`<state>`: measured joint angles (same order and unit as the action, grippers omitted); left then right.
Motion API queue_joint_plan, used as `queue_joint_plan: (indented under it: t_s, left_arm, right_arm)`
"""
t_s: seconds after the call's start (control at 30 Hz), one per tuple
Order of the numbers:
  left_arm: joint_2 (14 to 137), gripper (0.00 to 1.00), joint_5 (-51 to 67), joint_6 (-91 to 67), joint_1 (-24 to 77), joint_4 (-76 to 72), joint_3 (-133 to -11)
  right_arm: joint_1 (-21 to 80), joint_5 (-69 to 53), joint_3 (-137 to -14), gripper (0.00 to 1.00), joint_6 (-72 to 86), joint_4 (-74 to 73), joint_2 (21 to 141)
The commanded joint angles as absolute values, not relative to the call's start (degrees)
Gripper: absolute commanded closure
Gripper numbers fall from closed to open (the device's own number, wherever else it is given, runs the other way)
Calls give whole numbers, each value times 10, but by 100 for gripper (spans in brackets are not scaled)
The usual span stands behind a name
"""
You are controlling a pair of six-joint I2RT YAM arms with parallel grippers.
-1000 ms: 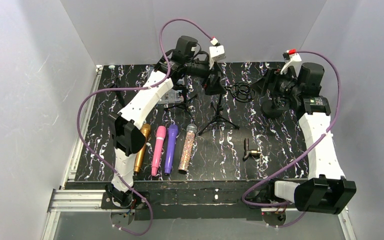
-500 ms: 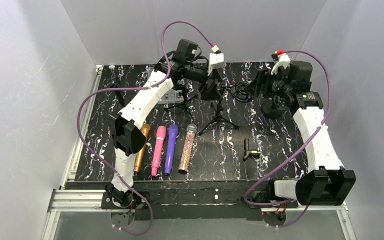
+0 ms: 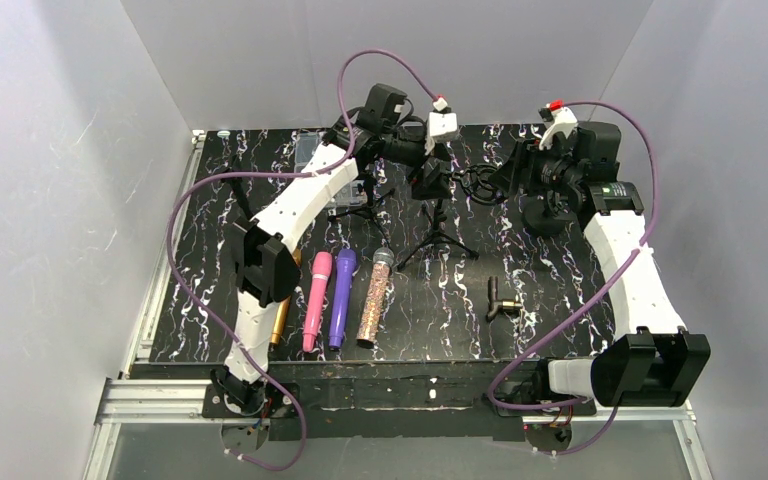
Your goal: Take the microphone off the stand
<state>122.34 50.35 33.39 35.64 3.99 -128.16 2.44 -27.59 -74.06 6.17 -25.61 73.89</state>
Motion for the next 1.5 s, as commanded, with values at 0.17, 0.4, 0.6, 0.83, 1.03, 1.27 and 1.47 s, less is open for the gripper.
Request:
queue_joint_plan:
  t_s: [0.17,0.4,0.6,0.83,1.03,1.27,1.47]
  left_arm:
    - [1233,14,519,312,363,20,-1296]
    - [1230,35,524,288,363,16,-1290]
    - [1224,65,524,288,364,26,-1278]
    - [1214,100,519,249,364,27,-1250]
    - [1198,100,509,205,363,4,-1190]
    - [1184,100,480,163,363,-58,-1105]
    - [1179,100,465,150,363,-83,-1062]
  right_arm:
    - [28,-283,-762,40,51,-254,744]
    - [28,-282,-764,45,43,-256,740]
    - [28,-281,-771,46,40,-259,740]
    - [30,-282,-790,49,31,-270,750]
    - [33,-278,-795,66,20,-274,752]
    - [40,-267,-811,96,6,-284,756]
    - [48,-257,-824,99,2,-291,760]
